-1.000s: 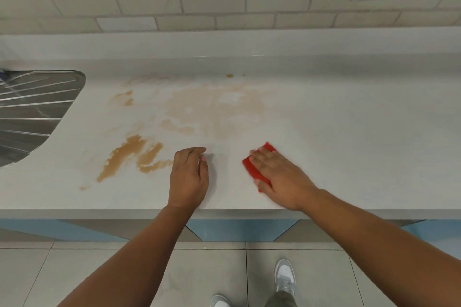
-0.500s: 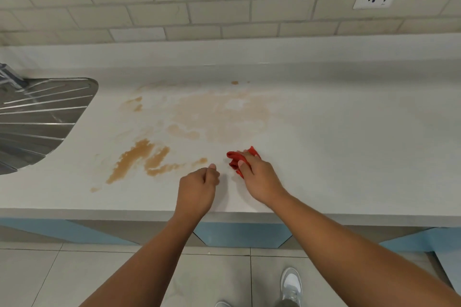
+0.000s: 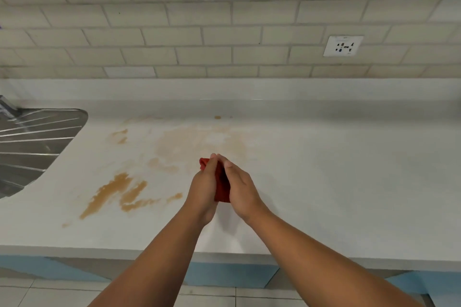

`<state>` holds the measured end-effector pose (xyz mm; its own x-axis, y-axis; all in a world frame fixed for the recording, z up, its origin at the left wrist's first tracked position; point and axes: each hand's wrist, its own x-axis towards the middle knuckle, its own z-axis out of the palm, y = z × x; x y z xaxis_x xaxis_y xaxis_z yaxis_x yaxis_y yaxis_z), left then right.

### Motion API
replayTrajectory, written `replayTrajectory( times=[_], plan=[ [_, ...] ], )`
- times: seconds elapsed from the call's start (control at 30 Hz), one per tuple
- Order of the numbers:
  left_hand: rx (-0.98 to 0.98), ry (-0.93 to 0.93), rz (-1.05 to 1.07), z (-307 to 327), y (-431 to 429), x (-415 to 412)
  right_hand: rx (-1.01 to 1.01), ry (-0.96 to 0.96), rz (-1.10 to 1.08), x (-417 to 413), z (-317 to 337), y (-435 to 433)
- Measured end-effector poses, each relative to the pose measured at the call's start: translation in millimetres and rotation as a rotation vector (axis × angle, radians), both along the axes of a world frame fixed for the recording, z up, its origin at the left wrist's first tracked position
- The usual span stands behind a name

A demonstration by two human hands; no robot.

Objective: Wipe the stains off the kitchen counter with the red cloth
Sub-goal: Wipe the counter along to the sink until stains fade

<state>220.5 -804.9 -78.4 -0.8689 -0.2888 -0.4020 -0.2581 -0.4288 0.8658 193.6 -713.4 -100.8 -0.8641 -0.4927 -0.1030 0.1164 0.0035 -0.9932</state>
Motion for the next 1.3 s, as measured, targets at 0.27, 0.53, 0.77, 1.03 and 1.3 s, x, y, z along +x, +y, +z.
replayTrajectory(
  times=[0.27,0.53,0.77,1.03,1.3],
  plan=[
    [-0.577,-0.071,0.059,2.6,24.0,-82.9,0.491,0.435,-0.049,-95.7,1.6,82.2],
    [-1.394,0.103,-0.392,-71.8,52.5,-126.2,0.906,0.675,0.081,-175.1,-40.0,158.9],
    [-1.374,-0.081,-0.488,-93.0,75.7,-111.0,0.997,0.714,0.174,-201.4,-69.1,164.4],
    [-1.539,-0.04,-0.514,-95.9,72.6,-173.4,1.026,0.745,0.14,-227.8,-81.1,147.9],
    [-1.726,0.015,-0.6,-111.4,46.8,-240.1,1.122,0.784,0.126,-257.5,-78.1,134.1]
  ],
)
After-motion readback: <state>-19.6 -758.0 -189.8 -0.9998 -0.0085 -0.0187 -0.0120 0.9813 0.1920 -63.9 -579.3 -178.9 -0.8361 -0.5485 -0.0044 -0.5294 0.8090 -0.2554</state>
